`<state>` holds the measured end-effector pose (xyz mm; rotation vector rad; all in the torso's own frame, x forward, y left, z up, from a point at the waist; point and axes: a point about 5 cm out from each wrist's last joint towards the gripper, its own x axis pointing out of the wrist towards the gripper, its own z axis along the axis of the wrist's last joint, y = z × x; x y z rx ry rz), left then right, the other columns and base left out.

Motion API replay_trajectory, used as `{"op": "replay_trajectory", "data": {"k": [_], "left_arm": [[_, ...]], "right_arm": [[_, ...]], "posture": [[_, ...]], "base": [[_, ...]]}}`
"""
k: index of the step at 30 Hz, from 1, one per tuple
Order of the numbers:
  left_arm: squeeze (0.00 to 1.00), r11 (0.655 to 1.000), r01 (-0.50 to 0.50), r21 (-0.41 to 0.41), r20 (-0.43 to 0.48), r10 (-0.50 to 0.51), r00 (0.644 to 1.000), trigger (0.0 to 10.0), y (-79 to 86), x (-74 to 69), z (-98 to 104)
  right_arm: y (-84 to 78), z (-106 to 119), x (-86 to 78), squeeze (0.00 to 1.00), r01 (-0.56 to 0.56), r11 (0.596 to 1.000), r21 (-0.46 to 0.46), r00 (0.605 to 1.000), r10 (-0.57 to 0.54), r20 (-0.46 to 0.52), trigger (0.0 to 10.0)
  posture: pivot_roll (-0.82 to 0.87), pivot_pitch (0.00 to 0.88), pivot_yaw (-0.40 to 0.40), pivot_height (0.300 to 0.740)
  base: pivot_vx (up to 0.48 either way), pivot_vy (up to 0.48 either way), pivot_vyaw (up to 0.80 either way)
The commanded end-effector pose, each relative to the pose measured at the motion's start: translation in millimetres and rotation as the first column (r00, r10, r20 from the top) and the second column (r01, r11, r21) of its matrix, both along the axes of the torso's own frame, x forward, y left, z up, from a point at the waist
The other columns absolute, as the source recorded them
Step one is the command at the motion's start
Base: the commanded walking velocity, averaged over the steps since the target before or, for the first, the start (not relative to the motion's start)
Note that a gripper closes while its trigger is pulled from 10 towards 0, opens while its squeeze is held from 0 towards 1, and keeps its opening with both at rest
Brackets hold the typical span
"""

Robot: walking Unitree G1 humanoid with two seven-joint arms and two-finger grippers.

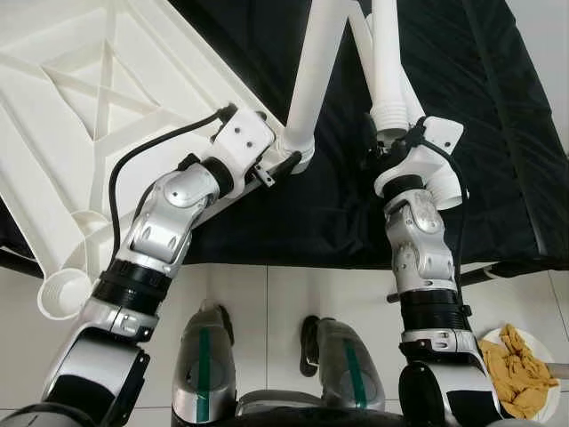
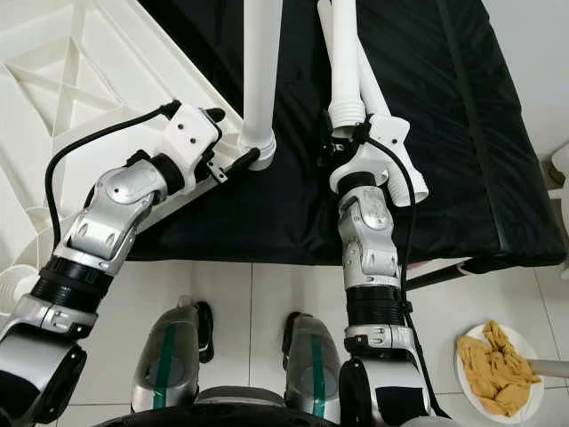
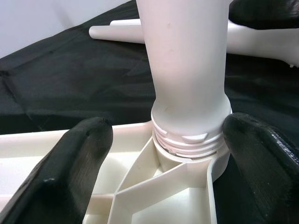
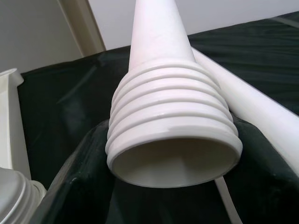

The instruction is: Building children table

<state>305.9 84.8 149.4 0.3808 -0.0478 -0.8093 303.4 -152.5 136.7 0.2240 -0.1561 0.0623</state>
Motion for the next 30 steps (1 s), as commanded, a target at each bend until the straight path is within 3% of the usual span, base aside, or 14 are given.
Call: {"op": "replay_trajectory", "data": {"k": [1,18,22,25,30], "left_arm": [[0.0,0.991,-0.129,-0.023,0.041,0.13,0.991,10.0,3.8,8.3,3.0],[0.0,0.933,-0.352,-0.073,0.073,0.357,0.931,10.0,10.9,49.5,18.9],[0.0,0.894,-0.438,-0.098,0.086,0.446,0.891,10.0,13.4,62.6,25.1],[0.0,0.888,-0.449,-0.101,0.084,0.457,0.885,10.0,13.1,65.5,26.6],[0.0,0.85,-0.513,-0.118,0.112,0.525,0.844,10.0,11.5,78.3,37.5]], "right_arm": [[-2.2,4.1,-3.1,0.0,0.02,1.0,0.01,0.999,-0.021,0.032,10.0],[4.2,16.2,-27.0,0.0,0.011,0.998,0.054,0.992,-0.017,0.122,10.0],[4.4,17.5,-32.5,0.0,0.014,0.998,0.054,0.991,-0.021,0.129,10.0],[4.5,17.7,-33.6,0.0,0.014,0.998,0.055,0.991,-0.021,0.129,10.0],[5.2,18.1,-36.3,0.0,0.013,0.999,0.052,0.991,-0.02,0.129,10.0]], "posture": [[0.03,0.079,-0.009,0.74],[-0.02,0.116,0.017,0.74],[-0.03,0.128,0.017,0.74],[-0.03,0.131,0.016,0.74],[-0.03,0.138,0.012,0.74]], "base": [[0.0,0.0,0.0],[0.0,0.0,0.0],[0.0,0.0,0.0],[0.0,0.0,0.0],[0.0,0.0,0.0]]}}
